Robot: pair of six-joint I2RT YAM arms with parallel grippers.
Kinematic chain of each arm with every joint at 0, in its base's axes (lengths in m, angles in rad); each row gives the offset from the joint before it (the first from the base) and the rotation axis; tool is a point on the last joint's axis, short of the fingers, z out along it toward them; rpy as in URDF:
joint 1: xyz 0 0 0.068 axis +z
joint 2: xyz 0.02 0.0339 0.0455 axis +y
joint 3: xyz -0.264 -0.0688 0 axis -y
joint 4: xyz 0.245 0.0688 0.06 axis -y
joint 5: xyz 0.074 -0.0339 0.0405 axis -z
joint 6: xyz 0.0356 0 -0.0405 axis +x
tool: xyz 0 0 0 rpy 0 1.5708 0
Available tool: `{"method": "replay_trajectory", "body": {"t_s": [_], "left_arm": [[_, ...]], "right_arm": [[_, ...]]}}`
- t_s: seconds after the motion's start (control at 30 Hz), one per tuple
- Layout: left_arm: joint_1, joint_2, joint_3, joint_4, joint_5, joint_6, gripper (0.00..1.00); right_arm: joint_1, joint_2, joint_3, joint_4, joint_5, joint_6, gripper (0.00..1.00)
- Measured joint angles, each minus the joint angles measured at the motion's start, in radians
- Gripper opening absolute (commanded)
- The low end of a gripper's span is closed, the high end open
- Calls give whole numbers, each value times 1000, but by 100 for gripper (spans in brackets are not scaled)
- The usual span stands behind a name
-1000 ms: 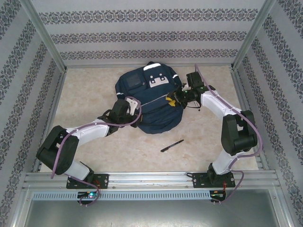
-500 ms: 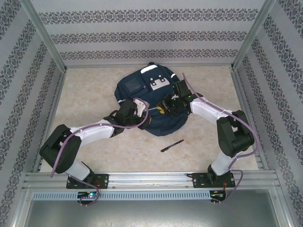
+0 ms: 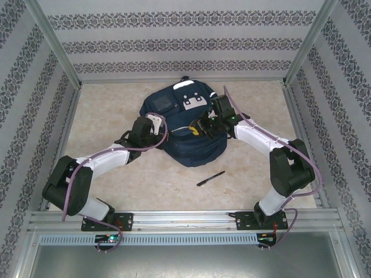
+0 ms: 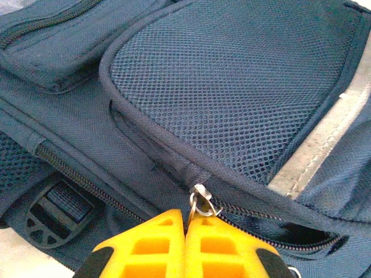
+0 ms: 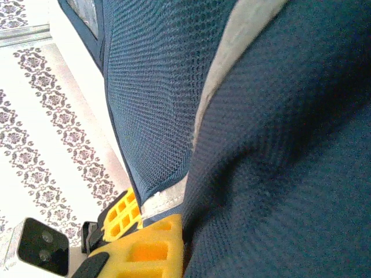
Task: Pack books, pencil case, and school supplies into a backpack
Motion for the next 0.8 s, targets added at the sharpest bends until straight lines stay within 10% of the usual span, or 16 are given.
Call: {"method": "replay_trajectory", "body": {"t_s": [0.2, 0.5, 0.8], "left_arm": [[61, 31, 35, -1, 13, 98, 61], [117, -63, 36, -48, 166, 388, 64], [36, -41, 87, -78, 243, 628, 79]], "right_arm": [[-1, 4, 6, 3, -3, 2, 26], [-16, -19, 9, -108, -13, -69, 50], [24, -312, -90, -371, 274, -251, 63]]}}
